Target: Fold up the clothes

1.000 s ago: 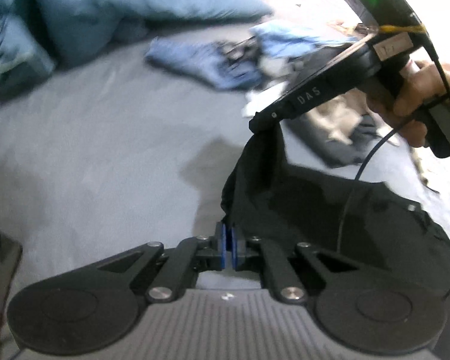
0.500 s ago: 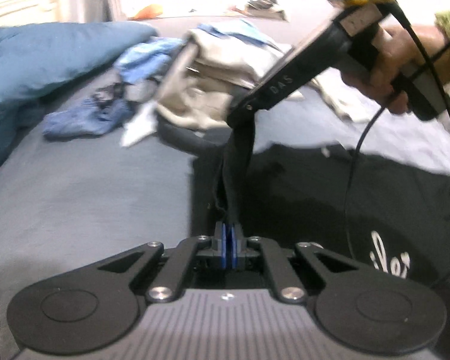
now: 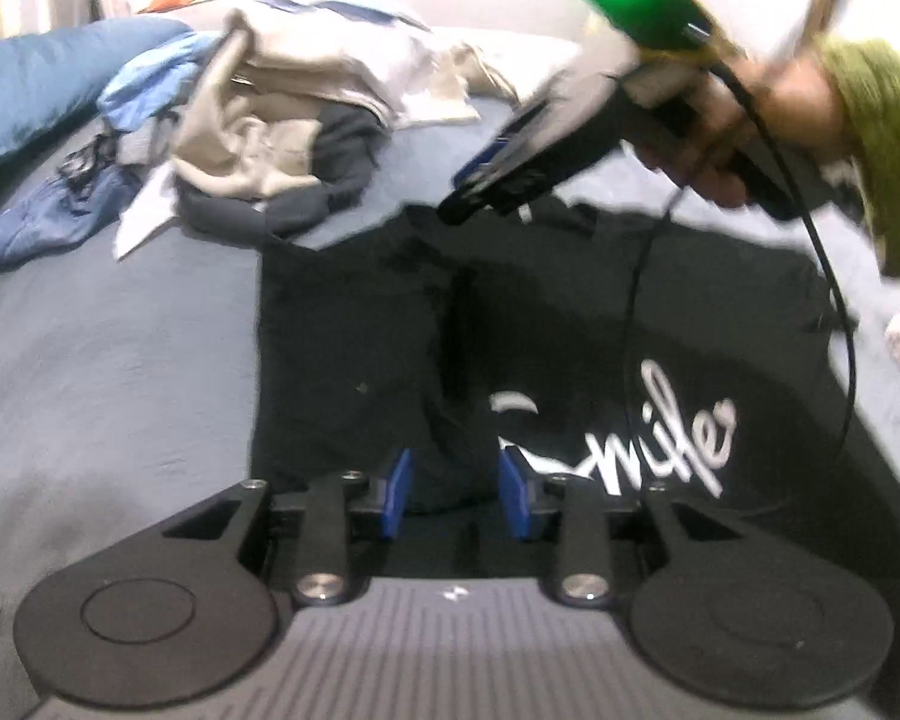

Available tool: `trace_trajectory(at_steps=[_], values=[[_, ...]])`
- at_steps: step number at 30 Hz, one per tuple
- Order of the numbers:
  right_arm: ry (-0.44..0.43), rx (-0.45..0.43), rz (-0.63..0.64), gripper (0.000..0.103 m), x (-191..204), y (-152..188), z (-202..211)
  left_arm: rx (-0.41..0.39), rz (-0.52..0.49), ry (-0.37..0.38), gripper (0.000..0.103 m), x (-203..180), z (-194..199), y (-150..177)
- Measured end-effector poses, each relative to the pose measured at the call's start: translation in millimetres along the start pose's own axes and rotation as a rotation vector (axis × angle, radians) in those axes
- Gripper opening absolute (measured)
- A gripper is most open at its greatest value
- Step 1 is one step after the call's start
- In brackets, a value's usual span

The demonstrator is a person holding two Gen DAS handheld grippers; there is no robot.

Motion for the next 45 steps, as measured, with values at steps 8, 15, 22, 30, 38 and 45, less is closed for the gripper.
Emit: trace_trajectory(at_steps=[8, 15, 22, 30, 38, 45], values=[[-0.286, 0.049, 0.211, 0.020, 68, -15, -23, 0.053, 0.006, -0.086, 0.036, 35, -39, 3], [-0.262, 0.271, 0.192, 0.020, 39, 39, -44, 0.100, 0.042, -0.070, 0.036, 55, -40, 12], [-0.237, 0.105, 0.253, 0.022, 34, -34, -48, 0.055, 0.058, -0.026, 0.043, 61, -26, -10], [-0.271, 0.098, 0.164, 0.031, 16, -68, -132, 0.091, 0.075, -0.094, 0.043, 83, -56, -3], [-0.104, -0.032, -0.145, 0.034, -54, -37, -50, 0.053, -0.032, -0.111, 0.044, 64, -37, -5], [0.068, -0.026, -0.347, 0.041, -21, 63, 76, 0.044, -0.129, -0.142, 0.044, 19, -46, -11]])
Point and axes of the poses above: each gripper's, at about its wrist camera, not at the fingertips, and z roughly against the way its jaws point, x to its left, y to its underside, the point moved 7 cm from there along -z, roughly the way its jaws point, and after that the axes turned 13 degrees about z, right-handed, at the moved point
